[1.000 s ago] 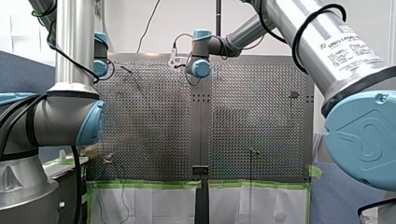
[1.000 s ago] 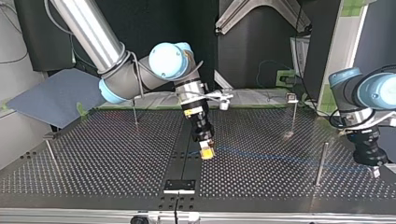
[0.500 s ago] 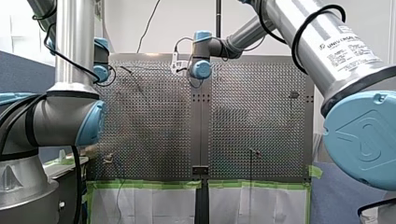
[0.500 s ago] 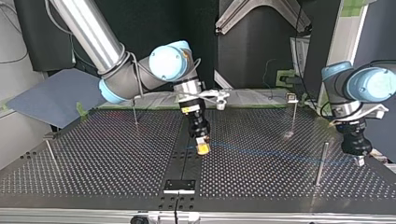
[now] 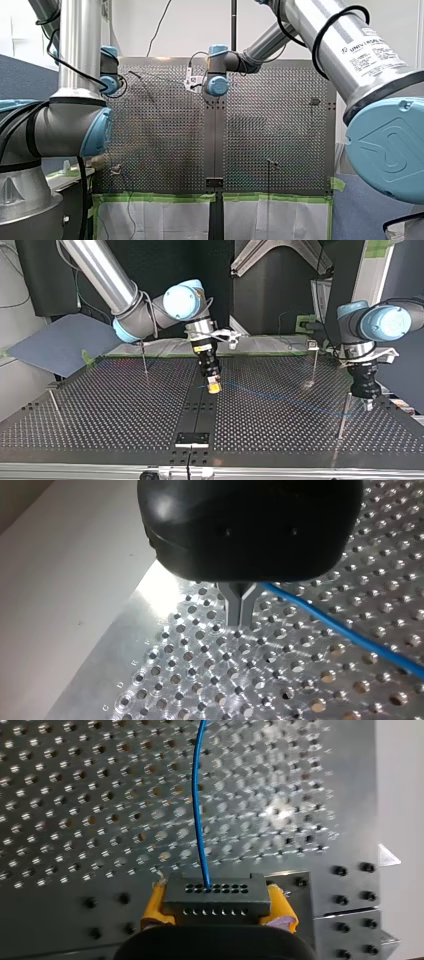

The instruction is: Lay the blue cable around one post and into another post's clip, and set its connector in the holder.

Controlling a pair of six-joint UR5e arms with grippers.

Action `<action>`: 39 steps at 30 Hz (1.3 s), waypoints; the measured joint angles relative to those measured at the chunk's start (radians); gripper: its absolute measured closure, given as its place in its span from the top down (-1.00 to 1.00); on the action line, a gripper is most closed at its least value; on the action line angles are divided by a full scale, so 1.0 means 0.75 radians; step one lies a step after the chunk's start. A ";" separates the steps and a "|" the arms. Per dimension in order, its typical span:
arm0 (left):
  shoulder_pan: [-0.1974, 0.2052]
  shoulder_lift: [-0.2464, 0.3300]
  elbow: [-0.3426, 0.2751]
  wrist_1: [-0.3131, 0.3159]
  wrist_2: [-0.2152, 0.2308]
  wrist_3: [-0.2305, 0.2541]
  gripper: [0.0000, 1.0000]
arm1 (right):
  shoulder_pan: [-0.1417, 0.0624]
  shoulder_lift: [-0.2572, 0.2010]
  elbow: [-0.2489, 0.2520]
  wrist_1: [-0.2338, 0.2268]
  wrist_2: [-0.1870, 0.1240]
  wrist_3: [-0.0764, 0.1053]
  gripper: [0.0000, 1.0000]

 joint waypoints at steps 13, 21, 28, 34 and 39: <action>-0.023 -0.058 -0.141 0.083 0.000 0.009 1.00 | -0.022 0.002 0.139 -0.105 0.005 0.006 -1.00; -0.051 -0.150 -0.185 0.078 0.017 0.026 1.00 | -0.048 0.002 0.218 -0.141 0.048 0.004 -1.00; -0.043 -0.182 -0.163 0.107 -0.002 -0.033 1.00 | -0.075 0.002 0.304 -0.196 0.081 0.005 -1.00; -0.041 -0.185 -0.111 0.108 -0.016 -0.070 1.00 | -0.104 0.002 0.374 -0.210 0.124 0.006 -1.00; -0.038 -0.186 -0.079 0.104 -0.027 -0.089 1.00 | -0.133 0.002 0.436 -0.224 0.176 0.006 -1.00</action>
